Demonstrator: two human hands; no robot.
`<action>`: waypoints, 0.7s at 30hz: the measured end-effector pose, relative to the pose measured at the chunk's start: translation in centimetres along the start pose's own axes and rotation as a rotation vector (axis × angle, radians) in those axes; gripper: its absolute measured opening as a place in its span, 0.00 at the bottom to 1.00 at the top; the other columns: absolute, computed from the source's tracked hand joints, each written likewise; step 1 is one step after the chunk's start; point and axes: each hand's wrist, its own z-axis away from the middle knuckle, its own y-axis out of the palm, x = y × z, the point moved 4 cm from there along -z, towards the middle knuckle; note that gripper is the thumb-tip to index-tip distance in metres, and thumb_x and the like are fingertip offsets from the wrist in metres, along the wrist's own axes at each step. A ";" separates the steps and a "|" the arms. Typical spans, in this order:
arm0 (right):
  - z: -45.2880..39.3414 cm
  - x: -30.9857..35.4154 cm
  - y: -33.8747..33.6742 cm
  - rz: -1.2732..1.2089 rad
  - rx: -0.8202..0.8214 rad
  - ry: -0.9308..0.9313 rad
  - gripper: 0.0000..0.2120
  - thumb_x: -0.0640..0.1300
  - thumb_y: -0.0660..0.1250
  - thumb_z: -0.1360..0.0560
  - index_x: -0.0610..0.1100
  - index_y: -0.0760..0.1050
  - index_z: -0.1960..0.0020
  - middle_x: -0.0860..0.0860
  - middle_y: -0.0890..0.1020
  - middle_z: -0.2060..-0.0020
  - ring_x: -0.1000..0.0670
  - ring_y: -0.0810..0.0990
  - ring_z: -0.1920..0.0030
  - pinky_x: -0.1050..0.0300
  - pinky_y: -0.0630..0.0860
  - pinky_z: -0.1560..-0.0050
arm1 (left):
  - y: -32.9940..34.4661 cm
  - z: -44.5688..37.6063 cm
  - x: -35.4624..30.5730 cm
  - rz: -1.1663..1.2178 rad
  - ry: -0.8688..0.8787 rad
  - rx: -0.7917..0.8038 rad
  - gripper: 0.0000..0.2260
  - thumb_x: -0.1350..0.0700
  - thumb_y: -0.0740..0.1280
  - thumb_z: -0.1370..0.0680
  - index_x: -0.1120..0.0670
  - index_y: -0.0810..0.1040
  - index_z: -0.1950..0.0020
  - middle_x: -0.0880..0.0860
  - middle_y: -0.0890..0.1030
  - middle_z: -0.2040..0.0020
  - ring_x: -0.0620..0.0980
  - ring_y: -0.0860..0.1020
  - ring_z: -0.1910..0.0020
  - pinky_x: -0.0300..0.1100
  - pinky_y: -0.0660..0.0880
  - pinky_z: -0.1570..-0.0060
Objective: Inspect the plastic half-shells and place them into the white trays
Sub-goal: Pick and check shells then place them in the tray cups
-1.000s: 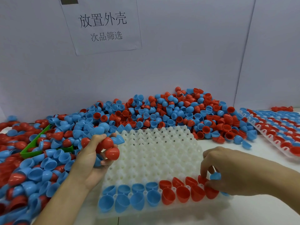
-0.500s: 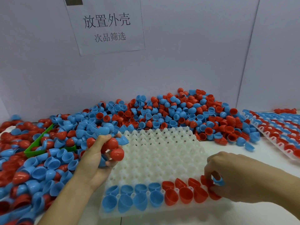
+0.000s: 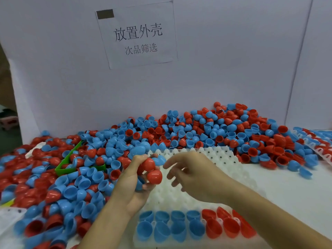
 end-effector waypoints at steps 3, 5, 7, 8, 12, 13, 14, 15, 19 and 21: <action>-1.2 0.5 1.9 -0.250 -0.080 0.008 0.06 0.41 0.67 0.21 0.48 0.79 0.45 0.51 0.86 0.59 0.56 0.85 0.60 0.61 0.82 0.62 | 0.0 0.0 0.0 0.105 -0.038 0.056 0.21 0.55 0.75 0.38 0.58 0.79 0.46 0.57 0.82 0.60 0.47 0.80 0.69 0.32 0.65 0.85; -1.5 0.6 2.7 -0.327 -0.114 0.002 0.07 0.41 0.70 0.23 0.48 0.79 0.45 0.51 0.86 0.61 0.54 0.85 0.62 0.63 0.80 0.64 | -0.1 -0.1 0.0 0.119 -0.053 0.075 0.21 0.55 0.74 0.36 0.59 0.79 0.45 0.57 0.81 0.61 0.47 0.79 0.70 0.32 0.66 0.85; -1.8 0.6 3.2 -0.336 -0.140 0.013 0.10 0.42 0.73 0.25 0.49 0.79 0.45 0.50 0.86 0.62 0.53 0.85 0.62 0.64 0.79 0.64 | -0.2 -0.2 -0.1 0.108 -0.042 0.078 0.19 0.53 0.73 0.35 0.60 0.79 0.46 0.57 0.80 0.61 0.47 0.78 0.71 0.32 0.66 0.85; -1.9 0.7 3.3 -0.343 -0.149 0.023 0.11 0.43 0.74 0.26 0.50 0.79 0.46 0.50 0.86 0.63 0.53 0.84 0.63 0.64 0.78 0.65 | -0.2 -0.3 -0.1 0.099 -0.028 0.076 0.19 0.53 0.73 0.35 0.60 0.79 0.47 0.58 0.81 0.60 0.47 0.78 0.71 0.33 0.67 0.84; -2.1 1.5 3.9 -0.350 -0.152 -0.030 0.07 0.45 0.76 0.29 0.53 0.83 0.53 0.53 0.85 0.63 0.57 0.82 0.68 0.70 0.73 0.68 | -0.4 -0.7 0.0 -0.004 0.041 0.020 0.17 0.53 0.74 0.34 0.60 0.81 0.49 0.63 0.83 0.49 0.57 0.84 0.52 0.43 0.80 0.64; -2.1 1.7 4.0 -0.350 -0.159 -0.051 0.05 0.43 0.76 0.28 0.52 0.83 0.55 0.54 0.85 0.64 0.58 0.81 0.68 0.70 0.72 0.67 | -0.4 -0.7 0.0 -0.016 0.045 0.010 0.15 0.54 0.73 0.31 0.60 0.81 0.49 0.65 0.82 0.46 0.59 0.84 0.47 0.45 0.81 0.60; -2.0 1.8 4.1 -0.356 -0.169 -0.064 0.05 0.42 0.76 0.28 0.51 0.84 0.56 0.54 0.85 0.64 0.58 0.81 0.68 0.70 0.73 0.67 | -0.4 -0.7 0.0 -0.020 0.042 0.007 0.13 0.54 0.72 0.29 0.60 0.81 0.49 0.67 0.82 0.43 0.60 0.83 0.45 0.44 0.81 0.61; -2.0 2.0 4.2 -0.372 -0.177 -0.072 0.05 0.41 0.75 0.27 0.50 0.84 0.56 0.54 0.85 0.65 0.58 0.82 0.68 0.69 0.74 0.66 | -0.4 -0.6 0.0 -0.017 0.035 0.009 0.11 0.54 0.71 0.27 0.60 0.81 0.50 0.67 0.81 0.42 0.60 0.83 0.45 0.42 0.81 0.63; -1.9 2.1 3.8 -0.282 -0.255 -0.085 0.07 0.41 0.73 0.25 0.53 0.85 0.57 0.58 0.84 0.65 0.59 0.79 0.65 0.68 0.74 0.63 | -0.4 -0.5 -0.2 0.007 0.029 -0.008 0.15 0.52 0.72 0.30 0.59 0.81 0.48 0.63 0.84 0.47 0.55 0.83 0.49 0.37 0.75 0.74; -1.9 2.0 3.1 -0.186 -0.329 -0.095 0.09 0.43 0.74 0.25 0.57 0.83 0.57 0.57 0.83 0.63 0.57 0.78 0.60 0.65 0.76 0.59 | -0.6 -0.7 -0.4 0.010 0.041 -0.054 0.11 0.53 0.72 0.28 0.56 0.81 0.49 0.59 0.84 0.50 0.51 0.82 0.52 0.35 0.71 0.78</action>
